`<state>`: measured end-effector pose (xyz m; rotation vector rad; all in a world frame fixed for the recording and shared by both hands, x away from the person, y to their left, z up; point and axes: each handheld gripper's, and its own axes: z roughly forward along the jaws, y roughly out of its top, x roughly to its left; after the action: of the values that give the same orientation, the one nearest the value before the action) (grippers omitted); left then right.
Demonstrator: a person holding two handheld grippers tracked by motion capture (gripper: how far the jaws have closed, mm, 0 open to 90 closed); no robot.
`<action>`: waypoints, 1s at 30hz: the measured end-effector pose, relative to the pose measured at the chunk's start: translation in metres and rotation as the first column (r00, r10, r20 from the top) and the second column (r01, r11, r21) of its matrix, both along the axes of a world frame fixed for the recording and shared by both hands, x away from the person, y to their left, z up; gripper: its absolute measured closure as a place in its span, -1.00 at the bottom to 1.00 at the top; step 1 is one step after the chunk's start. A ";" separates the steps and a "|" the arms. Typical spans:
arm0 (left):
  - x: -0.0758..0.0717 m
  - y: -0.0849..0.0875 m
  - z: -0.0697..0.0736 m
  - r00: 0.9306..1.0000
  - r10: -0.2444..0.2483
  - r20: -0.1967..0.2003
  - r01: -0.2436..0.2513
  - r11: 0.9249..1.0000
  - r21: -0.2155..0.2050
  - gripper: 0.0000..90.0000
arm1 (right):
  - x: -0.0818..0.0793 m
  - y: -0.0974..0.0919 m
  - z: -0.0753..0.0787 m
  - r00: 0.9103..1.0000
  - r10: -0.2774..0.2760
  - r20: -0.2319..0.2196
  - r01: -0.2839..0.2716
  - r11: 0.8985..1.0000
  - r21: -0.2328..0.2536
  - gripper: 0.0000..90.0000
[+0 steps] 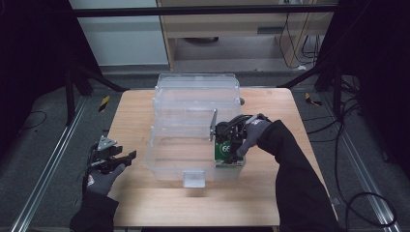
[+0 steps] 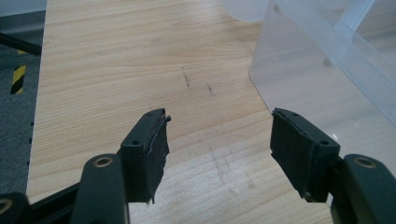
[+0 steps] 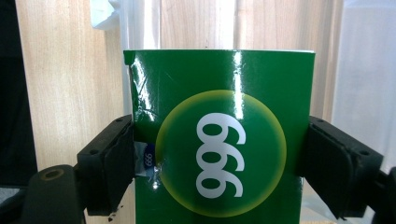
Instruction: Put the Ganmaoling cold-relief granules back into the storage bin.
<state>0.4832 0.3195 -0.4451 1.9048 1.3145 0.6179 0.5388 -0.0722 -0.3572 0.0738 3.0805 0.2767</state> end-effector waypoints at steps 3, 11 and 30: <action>0.000 0.000 0.000 1.000 0.002 -0.001 -0.002 1.000 -0.002 -0.20 | 0.001 0.000 -0.004 1.000 0.002 -0.002 -0.002 1.000 0.005 -0.61; 0.000 0.000 0.000 1.000 0.000 -0.001 0.000 1.000 0.001 -0.21 | 0.001 0.000 -0.012 1.000 -0.004 0.001 0.004 1.000 0.011 -0.62; 0.000 -0.001 0.000 1.000 -0.001 -0.002 0.001 1.000 0.002 -0.21 | -0.003 -0.001 -0.023 0.999 -0.030 0.029 0.030 0.999 0.019 -0.65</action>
<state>0.4829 0.3181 -0.4454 1.9080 1.3143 0.6164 0.5360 -0.0734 -0.3806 0.1156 3.0449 0.3022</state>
